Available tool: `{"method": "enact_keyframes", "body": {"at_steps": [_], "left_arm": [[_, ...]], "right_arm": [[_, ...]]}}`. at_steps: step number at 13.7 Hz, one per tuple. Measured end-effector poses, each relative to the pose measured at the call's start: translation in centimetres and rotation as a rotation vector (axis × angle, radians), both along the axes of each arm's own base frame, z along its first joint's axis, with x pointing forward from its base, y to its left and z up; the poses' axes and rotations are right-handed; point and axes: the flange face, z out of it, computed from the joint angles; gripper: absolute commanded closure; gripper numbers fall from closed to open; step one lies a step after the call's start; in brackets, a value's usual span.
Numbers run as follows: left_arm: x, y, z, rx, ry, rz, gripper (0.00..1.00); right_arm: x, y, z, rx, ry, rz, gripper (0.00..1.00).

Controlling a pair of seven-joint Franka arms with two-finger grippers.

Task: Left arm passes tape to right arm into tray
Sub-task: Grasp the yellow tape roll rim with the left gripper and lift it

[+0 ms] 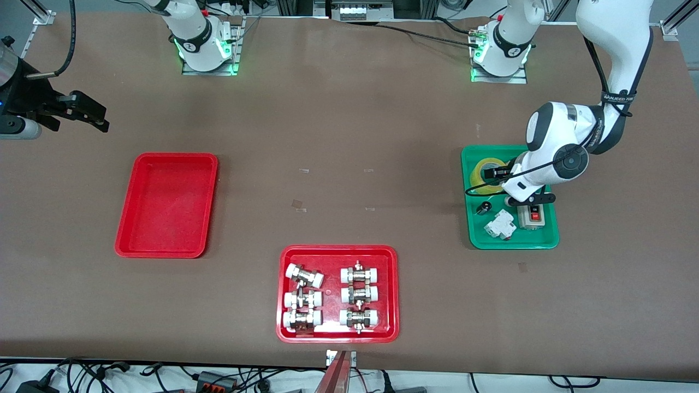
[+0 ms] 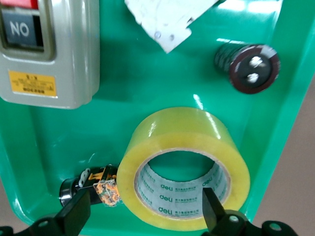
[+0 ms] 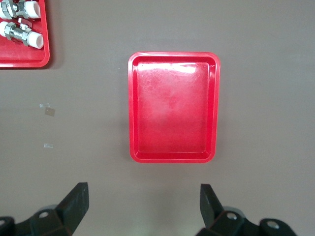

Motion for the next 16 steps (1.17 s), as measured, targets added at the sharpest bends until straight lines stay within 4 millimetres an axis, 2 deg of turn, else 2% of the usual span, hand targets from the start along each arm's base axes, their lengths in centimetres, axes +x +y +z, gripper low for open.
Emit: {"method": "enact_keyframes", "body": {"at_steps": [4,7,14,16], "left_arm": [[-0.6,0.7,-1.3,0.007,0.010,0.033,0.00],[-1.0,0.7,-2.2,0.007,0.008,0.036,0.31],[-1.0,0.9,-2.1,0.009,0.006,0.043,0.98],[-0.9,1.3,-2.0,0.009,0.002,0.050,0.99]], "right_arm": [[0.0,0.0,0.0,0.000,0.000,0.000,0.00],[0.0,0.0,0.0,0.000,0.000,0.000,0.00],[0.0,0.0,0.0,0.000,0.000,0.000,0.00],[0.0,0.0,0.0,0.000,0.000,0.000,0.00]]}}
